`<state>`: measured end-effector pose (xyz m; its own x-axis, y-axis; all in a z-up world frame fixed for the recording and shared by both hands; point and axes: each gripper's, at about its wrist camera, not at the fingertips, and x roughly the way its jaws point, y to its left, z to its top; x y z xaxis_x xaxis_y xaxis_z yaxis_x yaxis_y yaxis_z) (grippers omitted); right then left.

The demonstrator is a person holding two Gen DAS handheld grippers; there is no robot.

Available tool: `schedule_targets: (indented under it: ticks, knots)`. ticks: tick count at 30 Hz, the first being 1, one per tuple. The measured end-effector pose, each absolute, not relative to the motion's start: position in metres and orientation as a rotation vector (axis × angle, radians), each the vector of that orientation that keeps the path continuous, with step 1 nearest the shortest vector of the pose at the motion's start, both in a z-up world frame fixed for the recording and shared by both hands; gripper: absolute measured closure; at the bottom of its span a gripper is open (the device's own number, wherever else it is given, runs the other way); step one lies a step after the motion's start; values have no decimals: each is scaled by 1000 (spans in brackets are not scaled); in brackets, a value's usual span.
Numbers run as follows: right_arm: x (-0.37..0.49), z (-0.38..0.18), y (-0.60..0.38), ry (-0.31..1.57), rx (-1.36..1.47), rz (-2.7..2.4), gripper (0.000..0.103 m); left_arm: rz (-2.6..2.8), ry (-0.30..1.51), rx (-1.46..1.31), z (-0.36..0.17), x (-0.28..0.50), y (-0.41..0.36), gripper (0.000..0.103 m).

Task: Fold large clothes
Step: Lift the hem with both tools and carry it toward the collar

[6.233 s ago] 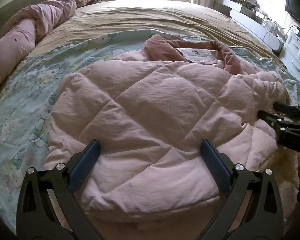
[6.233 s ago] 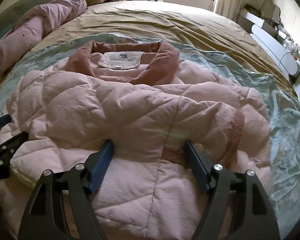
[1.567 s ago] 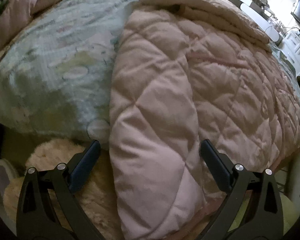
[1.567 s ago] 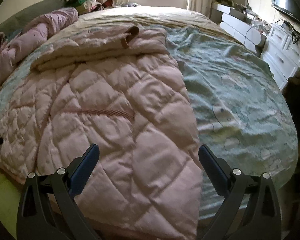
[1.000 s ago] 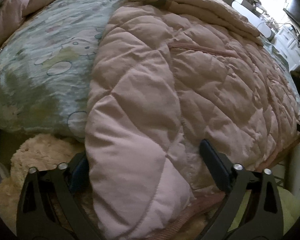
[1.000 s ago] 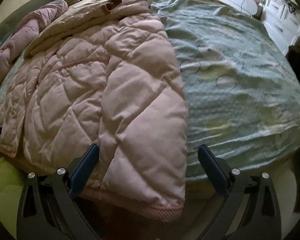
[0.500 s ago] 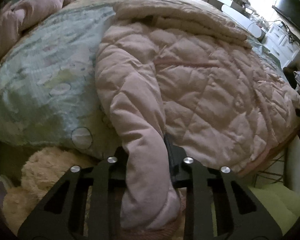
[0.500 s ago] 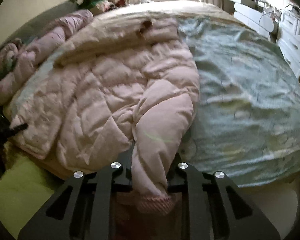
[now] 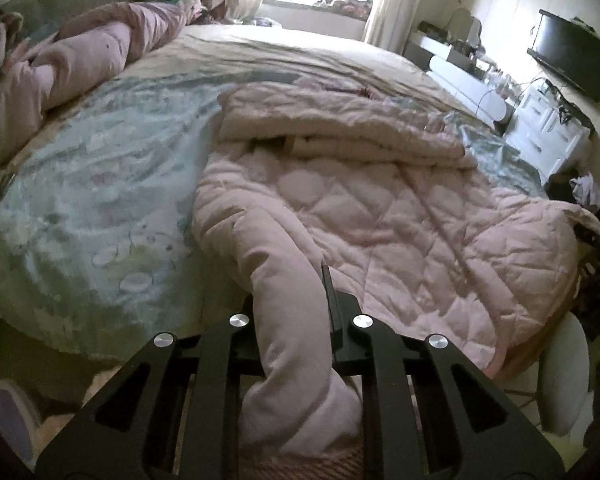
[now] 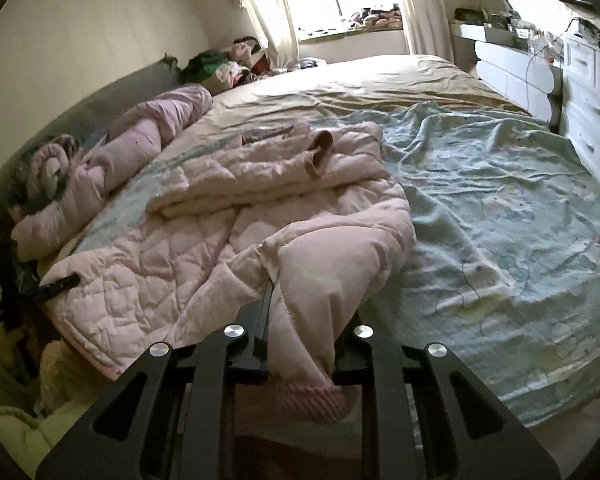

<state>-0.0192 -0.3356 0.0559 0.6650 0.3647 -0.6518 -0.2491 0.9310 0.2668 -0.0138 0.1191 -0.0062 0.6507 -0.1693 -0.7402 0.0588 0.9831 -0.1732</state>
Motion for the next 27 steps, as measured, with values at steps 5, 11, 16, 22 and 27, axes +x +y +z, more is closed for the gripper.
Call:
schedule_targets:
  ticks: [5, 11, 16, 22, 27]
  knots:
    - [-11, 65, -341, 722, 224, 354, 85, -136, 821, -139, 7, -8, 116, 93]
    - [1, 76, -341, 676, 246, 353, 85, -132, 796, -141, 21, 5, 118, 93]
    - [13, 83, -343, 651, 255, 349, 86, -122, 774, -135, 30, 15, 118, 93]
    - [28, 90, -346, 629, 274, 333, 86, -113, 754, -136, 39, 26, 123, 93]
    - [42, 97, -349, 612, 292, 315, 86, -103, 743, -133, 47, 39, 128, 93]
